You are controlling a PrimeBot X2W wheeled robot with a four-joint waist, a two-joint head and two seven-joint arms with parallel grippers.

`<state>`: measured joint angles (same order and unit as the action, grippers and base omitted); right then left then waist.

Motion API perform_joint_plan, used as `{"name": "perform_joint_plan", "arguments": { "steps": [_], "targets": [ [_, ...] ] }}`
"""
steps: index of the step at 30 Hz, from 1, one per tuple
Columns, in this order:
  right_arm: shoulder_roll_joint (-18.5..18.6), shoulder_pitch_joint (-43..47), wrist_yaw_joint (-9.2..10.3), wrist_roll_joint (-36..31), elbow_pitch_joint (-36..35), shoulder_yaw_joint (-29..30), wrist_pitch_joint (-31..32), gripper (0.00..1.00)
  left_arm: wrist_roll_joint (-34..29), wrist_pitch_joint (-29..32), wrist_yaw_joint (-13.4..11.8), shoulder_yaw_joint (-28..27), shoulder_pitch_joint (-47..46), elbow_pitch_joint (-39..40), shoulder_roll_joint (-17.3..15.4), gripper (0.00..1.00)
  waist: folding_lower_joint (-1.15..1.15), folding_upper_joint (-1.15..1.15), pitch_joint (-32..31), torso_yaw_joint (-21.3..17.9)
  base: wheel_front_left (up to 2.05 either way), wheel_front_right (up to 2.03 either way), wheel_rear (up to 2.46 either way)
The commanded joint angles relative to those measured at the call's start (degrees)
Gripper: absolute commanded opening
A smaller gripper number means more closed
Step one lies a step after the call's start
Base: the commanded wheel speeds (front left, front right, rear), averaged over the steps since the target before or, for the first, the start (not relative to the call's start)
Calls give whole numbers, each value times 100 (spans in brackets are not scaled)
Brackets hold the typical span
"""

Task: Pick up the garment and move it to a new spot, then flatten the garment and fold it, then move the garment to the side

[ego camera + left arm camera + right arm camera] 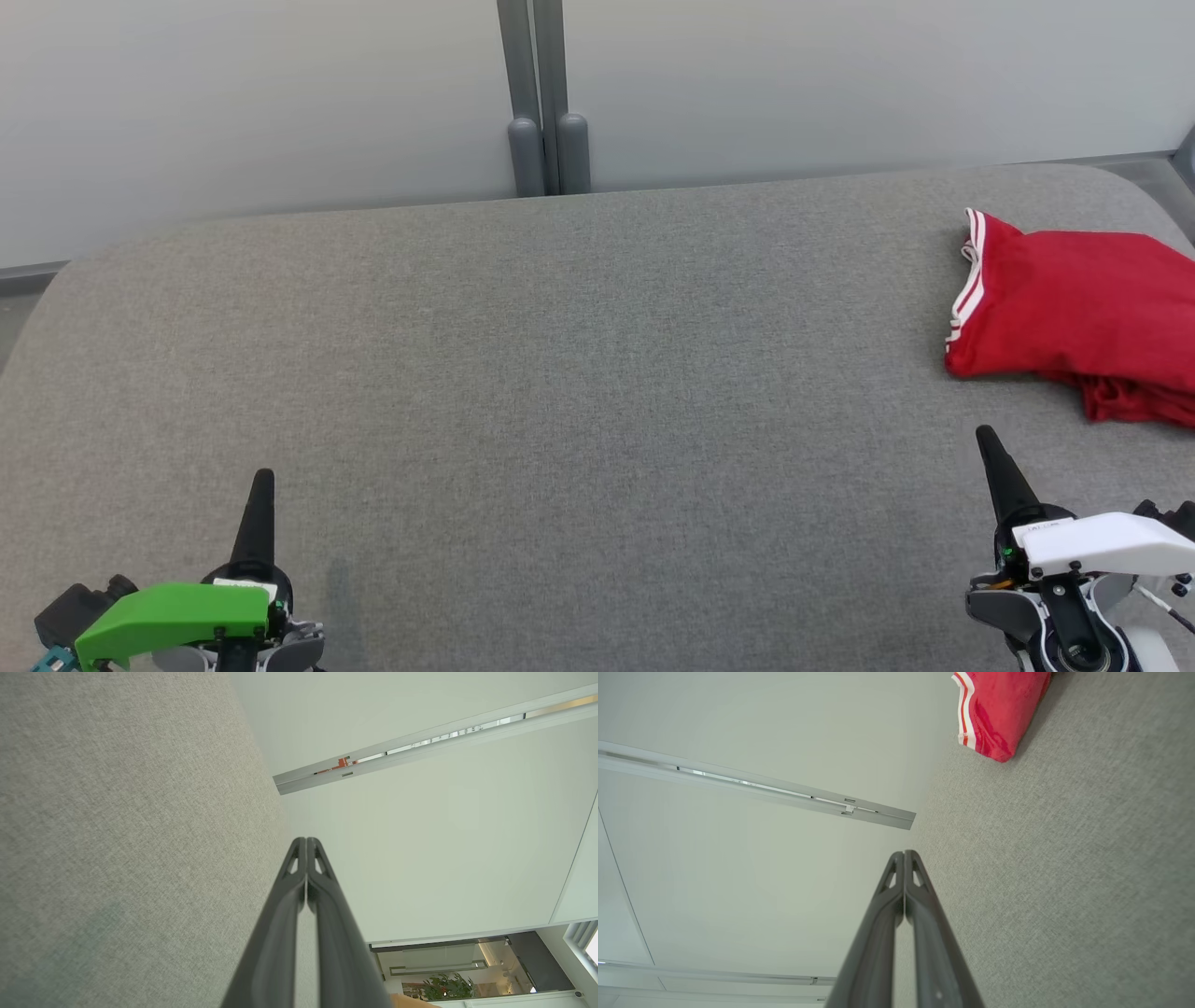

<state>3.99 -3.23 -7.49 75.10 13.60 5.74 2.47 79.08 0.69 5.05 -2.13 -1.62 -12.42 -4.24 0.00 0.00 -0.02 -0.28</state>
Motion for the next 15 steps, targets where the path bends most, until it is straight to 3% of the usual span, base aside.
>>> {"name": "perform_joint_plan", "arguments": {
  "steps": [1, 15],
  "targets": [
    [-11, -129, -2, 197, -9, 23, 48, 0, 191, 46, 64, -55, -154, 2, -29, 0, 0, 0, 1, 2, 0, 0, 0],
    [-55, -220, -1, 872, 16, 52, 215, 0, 756, 229, 152, -143, -313, -69, -17, 0, 0, 0, 9, 12, 0, 0, 0]
  ]
}}
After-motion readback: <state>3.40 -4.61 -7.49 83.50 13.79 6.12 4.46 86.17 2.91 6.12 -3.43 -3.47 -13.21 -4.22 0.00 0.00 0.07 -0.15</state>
